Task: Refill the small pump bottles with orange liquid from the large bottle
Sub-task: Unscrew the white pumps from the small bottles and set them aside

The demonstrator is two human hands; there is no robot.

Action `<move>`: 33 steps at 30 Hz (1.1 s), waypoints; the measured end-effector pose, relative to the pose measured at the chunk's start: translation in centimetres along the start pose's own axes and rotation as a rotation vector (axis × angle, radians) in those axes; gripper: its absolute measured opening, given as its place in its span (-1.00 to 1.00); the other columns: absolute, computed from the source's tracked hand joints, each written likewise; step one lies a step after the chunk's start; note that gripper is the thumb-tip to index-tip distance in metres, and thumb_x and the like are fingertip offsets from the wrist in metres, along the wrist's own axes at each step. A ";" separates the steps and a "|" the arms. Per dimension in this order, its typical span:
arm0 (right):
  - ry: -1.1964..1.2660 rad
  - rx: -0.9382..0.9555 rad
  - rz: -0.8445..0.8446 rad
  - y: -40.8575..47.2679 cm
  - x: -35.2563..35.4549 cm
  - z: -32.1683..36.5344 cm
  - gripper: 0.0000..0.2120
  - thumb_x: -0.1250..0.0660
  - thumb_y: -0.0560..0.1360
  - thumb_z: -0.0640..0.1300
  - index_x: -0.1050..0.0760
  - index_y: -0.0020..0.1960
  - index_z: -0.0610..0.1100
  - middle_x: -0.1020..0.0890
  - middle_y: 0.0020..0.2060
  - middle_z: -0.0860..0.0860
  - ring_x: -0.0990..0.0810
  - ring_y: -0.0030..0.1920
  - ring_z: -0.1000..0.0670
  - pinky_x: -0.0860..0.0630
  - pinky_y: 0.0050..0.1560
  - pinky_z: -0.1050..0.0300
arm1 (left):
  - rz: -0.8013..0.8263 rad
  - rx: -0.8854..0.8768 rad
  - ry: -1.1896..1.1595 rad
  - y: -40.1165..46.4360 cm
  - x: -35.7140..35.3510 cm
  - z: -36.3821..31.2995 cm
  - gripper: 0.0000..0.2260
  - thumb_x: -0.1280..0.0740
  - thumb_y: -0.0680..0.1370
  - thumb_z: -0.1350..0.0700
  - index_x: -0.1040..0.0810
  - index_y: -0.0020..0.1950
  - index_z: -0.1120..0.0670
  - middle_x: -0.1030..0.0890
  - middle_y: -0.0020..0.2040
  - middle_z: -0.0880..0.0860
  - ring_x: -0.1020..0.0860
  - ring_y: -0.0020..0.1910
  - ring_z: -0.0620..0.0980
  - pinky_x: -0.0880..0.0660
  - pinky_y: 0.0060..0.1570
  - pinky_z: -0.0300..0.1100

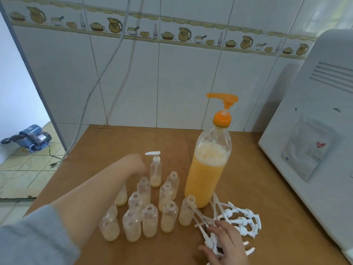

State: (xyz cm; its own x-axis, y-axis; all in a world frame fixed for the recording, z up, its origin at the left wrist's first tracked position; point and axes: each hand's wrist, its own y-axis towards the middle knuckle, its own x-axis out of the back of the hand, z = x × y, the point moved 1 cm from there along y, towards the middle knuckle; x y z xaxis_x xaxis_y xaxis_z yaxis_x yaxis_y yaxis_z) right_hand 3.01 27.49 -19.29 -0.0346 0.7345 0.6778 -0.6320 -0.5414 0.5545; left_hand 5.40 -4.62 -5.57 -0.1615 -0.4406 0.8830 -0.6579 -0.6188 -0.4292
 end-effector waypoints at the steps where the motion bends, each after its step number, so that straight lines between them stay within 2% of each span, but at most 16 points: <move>1: 0.005 0.001 -0.003 0.1 0.0 0.1 -0.56 -0.24 0.40 0.36 -0.55 0.02 0.04 -0.56 0.04 0.08 -0.47 0.09 0.12 -0.24 0.25 0.46 | 0.035 0.012 -0.017 0.6 -0.2 -0.1 -0.65 -0.32 0.53 0.05 -0.47 0.27 0.16 -0.56 0.10 0.10 -0.56 0.01 0.04 -0.54 -0.04 -0.19; 3: 0.011 0.009 -0.017 0.3 0.3 0.3 -0.60 -0.23 0.42 0.35 -0.48 0.05 0.08 -0.54 0.05 0.09 -0.46 0.09 0.12 -0.24 0.25 0.45 | 0.083 0.031 -0.081 1.3 -0.2 -0.4 -0.53 -0.37 0.50 0.04 -0.41 0.37 0.15 -0.52 0.21 0.13 -0.56 0.09 0.10 -0.54 0.09 -0.10; 6: 0.015 0.023 -0.048 0.3 0.7 0.6 -0.63 -0.22 0.45 0.31 -0.48 0.04 0.06 -0.50 0.06 0.12 -0.44 0.10 0.15 -0.23 0.26 0.45 | 0.137 0.009 -0.091 1.7 -0.3 -1.3 -0.43 -0.41 0.48 0.03 -0.33 0.44 0.09 -0.48 0.27 0.16 -0.54 0.15 0.13 -0.52 0.17 -0.04; 10: 0.012 -0.015 -0.080 0.3 1.3 1.2 -0.61 -0.22 0.47 0.27 -0.55 0.00 -0.02 -0.49 0.07 0.14 -0.46 0.10 0.12 -0.27 0.23 0.41 | 0.149 -0.046 -0.110 2.3 -1.2 -2.0 -0.54 -0.42 0.48 0.06 -0.43 0.35 0.11 -0.54 0.18 0.15 -0.56 0.12 0.11 -0.53 0.12 -0.04; 13: 0.020 -0.044 -0.112 0.3 1.7 1.5 -0.66 -0.24 0.47 0.26 -0.51 0.03 0.02 -0.50 0.07 0.14 -0.46 0.12 0.12 -0.35 0.18 0.34 | 0.144 -0.041 -0.146 2.8 -2.1 -1.9 -0.59 -0.42 0.48 0.05 -0.49 0.28 0.14 -0.57 0.14 0.11 -0.57 0.10 0.08 -0.50 0.04 -0.09; 17: 0.070 -0.125 -0.147 0.7 2.4 2.1 -0.67 -0.28 0.45 0.24 -0.56 0.01 0.01 -0.53 0.06 0.12 -0.47 0.15 0.15 -0.41 0.12 0.28 | 0.106 -0.072 -0.392 3.2 -2.7 -1.8 -0.66 -0.45 0.46 0.13 -0.51 0.21 0.13 -0.59 0.06 0.10 -0.58 0.04 0.07 -0.52 0.12 -0.04; 21: 0.134 -0.171 -0.205 1.9 3.5 3.4 -0.73 -0.35 0.38 0.14 -0.49 0.04 0.10 -0.57 0.04 0.05 -0.44 0.17 0.22 -0.31 0.16 0.46 | -0.028 -0.104 -0.628 2.8 -1.7 -1.6 -0.61 -0.44 0.46 0.11 -0.48 0.26 0.09 -0.55 0.01 0.07 -0.55 -0.01 0.07 -0.56 0.03 -0.03; 25: 0.202 -0.244 -0.279 4.2 4.9 6.0 -0.79 -0.30 0.40 0.12 -0.49 0.02 0.14 -0.54 0.06 0.23 -0.45 0.16 0.20 -0.28 0.14 0.50 | -0.325 -0.200 -0.680 0.6 0.6 -1.3 -0.61 -0.39 0.48 -0.08 -0.46 0.20 0.08 -0.53 0.06 0.06 -0.51 -0.08 0.02 -0.47 -0.13 -0.12; 28: 0.209 -0.219 -0.290 7.5 6.0 9.0 -0.84 -0.25 0.45 0.12 -0.43 0.03 0.19 -0.53 0.01 0.26 -0.47 0.11 0.26 -0.29 0.09 0.54 | -0.455 -0.325 -0.937 -2.9 1.4 -1.2 -0.68 -0.34 0.50 -0.14 -0.49 0.12 0.03 -0.59 -0.02 0.05 -0.58 -0.07 0.04 -0.54 -0.10 -0.07; 30: 0.285 -0.248 -0.218 10.1 6.6 11.4 -0.88 -0.24 0.50 0.16 -0.44 0.03 0.21 -0.56 -0.04 0.27 -0.49 0.06 0.29 -0.34 0.03 0.52 | -0.502 -0.415 -0.980 -5.8 1.4 -1.0 -0.74 -0.32 0.50 -0.14 -0.50 0.07 -0.02 -0.61 -0.11 0.01 -0.61 -0.15 -0.04 -0.56 -0.17 -0.17; 33: 0.547 -0.423 -0.011 14.2 7.0 14.7 -0.75 -0.21 0.47 0.22 -0.50 0.06 0.16 -0.59 -0.06 0.25 -0.50 -0.03 0.37 -0.38 -0.12 0.55 | -0.552 -0.529 -0.867 -9.4 0.5 -0.5 -0.79 -0.38 0.42 -0.17 -0.53 -0.09 -0.08 -0.61 -0.26 -0.06 -0.58 -0.32 -0.15 -0.53 -0.28 -0.28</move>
State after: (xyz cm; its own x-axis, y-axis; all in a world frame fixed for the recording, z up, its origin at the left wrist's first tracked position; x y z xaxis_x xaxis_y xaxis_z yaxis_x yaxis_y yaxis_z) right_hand 5.20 18.90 0.45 -0.3413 0.9001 0.2708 -0.8785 -0.4079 0.2486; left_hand 11.15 1.33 -0.99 0.6682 -0.6204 0.4106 -0.7406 -0.6070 0.2881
